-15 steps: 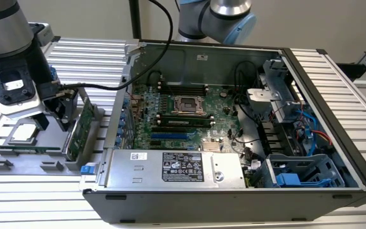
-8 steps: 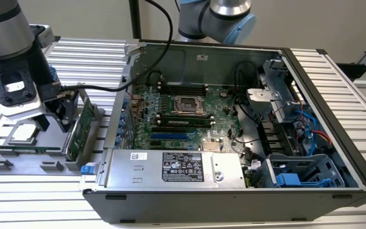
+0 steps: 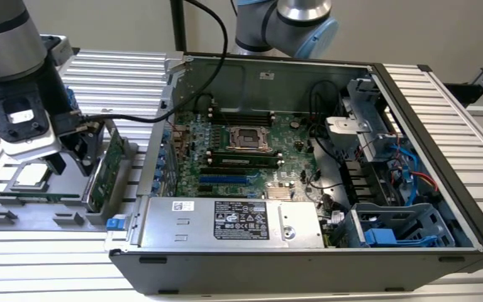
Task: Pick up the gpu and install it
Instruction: 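Pick up the gpu and move the gpu toward the slot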
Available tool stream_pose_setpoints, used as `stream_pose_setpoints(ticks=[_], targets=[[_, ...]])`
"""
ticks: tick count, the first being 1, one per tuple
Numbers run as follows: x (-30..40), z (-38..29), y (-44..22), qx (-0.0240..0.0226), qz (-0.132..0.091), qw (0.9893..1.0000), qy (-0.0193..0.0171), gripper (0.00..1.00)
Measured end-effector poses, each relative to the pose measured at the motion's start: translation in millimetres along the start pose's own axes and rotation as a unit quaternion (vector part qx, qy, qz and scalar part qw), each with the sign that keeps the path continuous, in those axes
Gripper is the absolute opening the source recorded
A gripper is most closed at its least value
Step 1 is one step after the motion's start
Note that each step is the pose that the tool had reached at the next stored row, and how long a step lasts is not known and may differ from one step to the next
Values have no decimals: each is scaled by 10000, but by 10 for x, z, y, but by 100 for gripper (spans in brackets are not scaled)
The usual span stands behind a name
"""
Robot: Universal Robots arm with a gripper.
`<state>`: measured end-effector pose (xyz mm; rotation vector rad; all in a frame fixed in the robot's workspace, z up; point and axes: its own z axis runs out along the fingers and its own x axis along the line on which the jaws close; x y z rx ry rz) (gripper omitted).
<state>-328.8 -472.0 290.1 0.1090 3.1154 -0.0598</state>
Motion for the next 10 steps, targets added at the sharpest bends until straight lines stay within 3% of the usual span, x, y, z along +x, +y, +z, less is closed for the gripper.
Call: stream_pose_setpoints(ticks=[10], targets=[[1,37,1,26,-1,10000,-2,100]])
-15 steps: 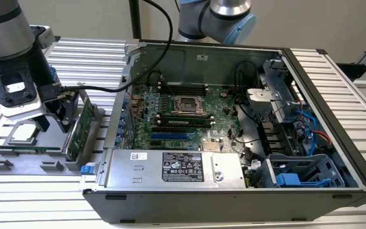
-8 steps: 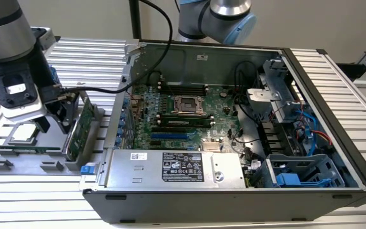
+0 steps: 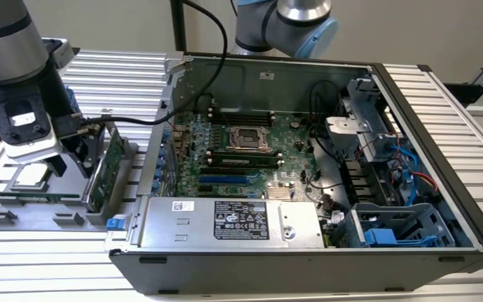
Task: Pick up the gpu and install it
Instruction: 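Pick up the gpu and move the gpu toward the slot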
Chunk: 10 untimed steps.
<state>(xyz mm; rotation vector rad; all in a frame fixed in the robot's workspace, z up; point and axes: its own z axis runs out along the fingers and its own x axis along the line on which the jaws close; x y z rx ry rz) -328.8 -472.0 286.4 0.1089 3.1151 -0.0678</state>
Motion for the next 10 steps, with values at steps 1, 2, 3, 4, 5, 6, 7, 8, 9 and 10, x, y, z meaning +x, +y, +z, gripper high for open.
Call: stream_pose_setpoints(ticks=[1,2,3,4,5,6,7,8,9,10], targets=[[0,4,0,2,0,10000,0,100],[0,8,0,5,0,10000,-1,100],[0,12,1,7,0,10000,-1,100],[1,15,1,9,0,10000,-1,100],[1,19,1,11,0,10000,-1,100],[1,23,1,14,0,10000,-1,100],[1,28,1,17,0,10000,-1,100],[1,32,1,19,0,10000,-2,100],[1,37,1,22,0,10000,-2,100],[1,42,2,25,0,10000,-2,100]])
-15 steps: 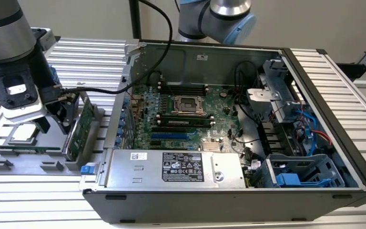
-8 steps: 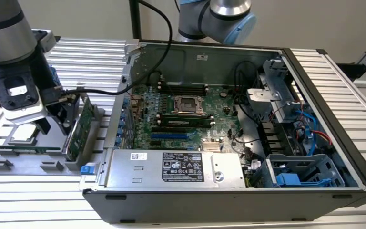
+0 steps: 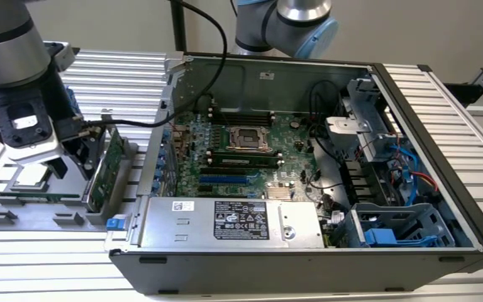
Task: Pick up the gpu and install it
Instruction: 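Pick up the gpu and move the gpu toward the slot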
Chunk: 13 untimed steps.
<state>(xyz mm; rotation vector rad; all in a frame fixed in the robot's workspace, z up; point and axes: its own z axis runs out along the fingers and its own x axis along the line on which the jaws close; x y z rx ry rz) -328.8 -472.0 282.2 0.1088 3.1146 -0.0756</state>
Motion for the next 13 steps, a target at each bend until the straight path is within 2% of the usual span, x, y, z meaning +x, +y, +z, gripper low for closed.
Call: stream_pose_setpoints(ticks=[13], targets=[[2,59,3,42,-1,10000,-3,100]])
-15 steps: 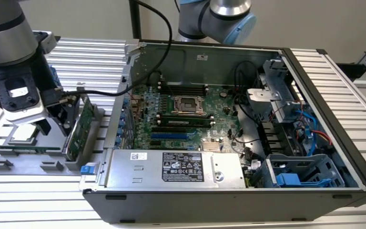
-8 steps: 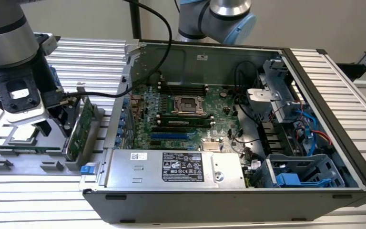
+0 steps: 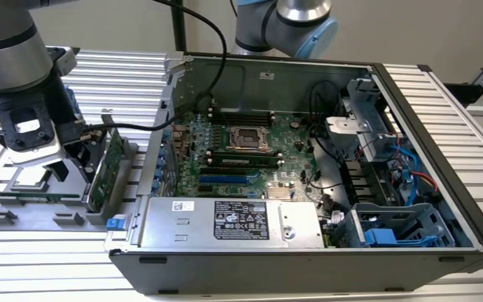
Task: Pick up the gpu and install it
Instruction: 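Pick up the gpu and move the gpu toward the slot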
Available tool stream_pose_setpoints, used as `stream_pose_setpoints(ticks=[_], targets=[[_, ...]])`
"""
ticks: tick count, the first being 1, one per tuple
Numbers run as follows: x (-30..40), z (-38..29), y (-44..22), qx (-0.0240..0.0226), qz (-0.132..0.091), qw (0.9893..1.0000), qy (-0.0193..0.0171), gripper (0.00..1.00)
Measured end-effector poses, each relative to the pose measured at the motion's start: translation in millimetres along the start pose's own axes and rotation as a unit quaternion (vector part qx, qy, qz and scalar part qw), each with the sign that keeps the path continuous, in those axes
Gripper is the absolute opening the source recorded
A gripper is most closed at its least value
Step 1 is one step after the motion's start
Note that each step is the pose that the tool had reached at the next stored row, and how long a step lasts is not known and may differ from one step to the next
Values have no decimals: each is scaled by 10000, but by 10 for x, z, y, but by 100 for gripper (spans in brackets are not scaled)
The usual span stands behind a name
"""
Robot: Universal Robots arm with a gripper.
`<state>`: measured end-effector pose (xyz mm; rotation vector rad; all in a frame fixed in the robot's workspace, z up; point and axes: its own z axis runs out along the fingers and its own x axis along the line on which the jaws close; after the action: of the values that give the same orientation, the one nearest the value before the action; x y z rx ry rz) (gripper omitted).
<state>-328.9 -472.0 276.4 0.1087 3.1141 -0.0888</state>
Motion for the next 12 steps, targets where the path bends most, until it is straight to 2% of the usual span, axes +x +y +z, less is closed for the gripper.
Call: stream_pose_setpoints(ticks=[12], targets=[[2,62,4,36,-1,10000,-3,100]])
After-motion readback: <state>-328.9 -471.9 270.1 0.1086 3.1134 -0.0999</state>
